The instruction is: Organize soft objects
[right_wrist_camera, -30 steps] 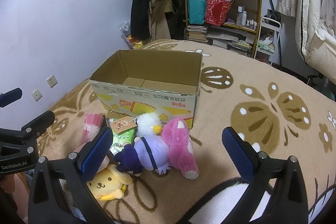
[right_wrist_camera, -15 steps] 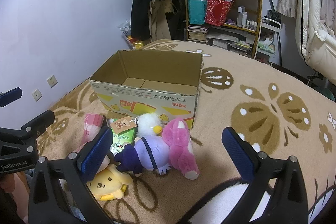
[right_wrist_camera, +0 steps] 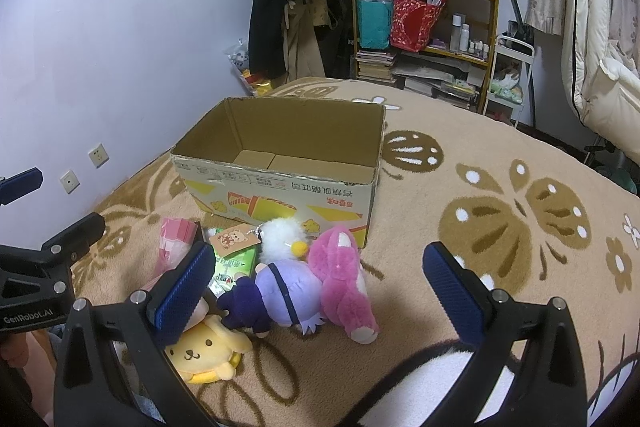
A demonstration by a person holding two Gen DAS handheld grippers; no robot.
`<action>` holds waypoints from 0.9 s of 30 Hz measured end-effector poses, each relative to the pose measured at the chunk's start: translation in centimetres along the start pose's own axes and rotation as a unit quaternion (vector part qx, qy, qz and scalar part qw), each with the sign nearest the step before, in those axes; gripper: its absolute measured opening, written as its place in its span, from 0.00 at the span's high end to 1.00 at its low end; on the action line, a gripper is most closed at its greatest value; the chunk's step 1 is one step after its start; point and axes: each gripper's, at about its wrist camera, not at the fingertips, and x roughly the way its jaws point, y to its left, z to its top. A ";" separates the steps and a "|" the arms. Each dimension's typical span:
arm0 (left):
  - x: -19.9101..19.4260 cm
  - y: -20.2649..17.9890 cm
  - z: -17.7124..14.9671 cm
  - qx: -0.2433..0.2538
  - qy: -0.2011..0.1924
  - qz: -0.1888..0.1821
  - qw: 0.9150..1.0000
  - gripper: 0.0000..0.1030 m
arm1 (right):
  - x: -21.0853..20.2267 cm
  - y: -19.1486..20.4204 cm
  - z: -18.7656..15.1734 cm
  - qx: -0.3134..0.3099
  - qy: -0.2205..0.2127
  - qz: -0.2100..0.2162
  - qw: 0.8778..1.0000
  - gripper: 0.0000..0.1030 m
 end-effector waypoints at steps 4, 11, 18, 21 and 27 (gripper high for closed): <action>0.0 0.0 0.0 0.000 0.000 0.000 1.000 0.00 | 0.0 0.0 0.0 0.000 0.000 0.000 1.000 0.00; 0.0 0.1 -0.1 0.001 0.001 0.002 1.000 0.00 | 0.0 0.0 0.0 0.000 0.000 0.000 1.000 0.00; 0.1 0.1 -0.1 0.001 0.000 0.002 1.000 0.00 | 0.0 0.0 0.0 0.000 0.000 0.000 1.000 0.00; 0.1 0.2 -0.2 0.002 0.000 0.002 1.000 0.00 | 0.0 -0.1 0.0 0.003 0.002 0.004 1.000 0.00; 0.2 0.2 -0.1 -0.002 0.004 0.000 1.000 0.00 | 0.2 -0.2 -0.1 0.004 0.004 0.002 1.000 0.00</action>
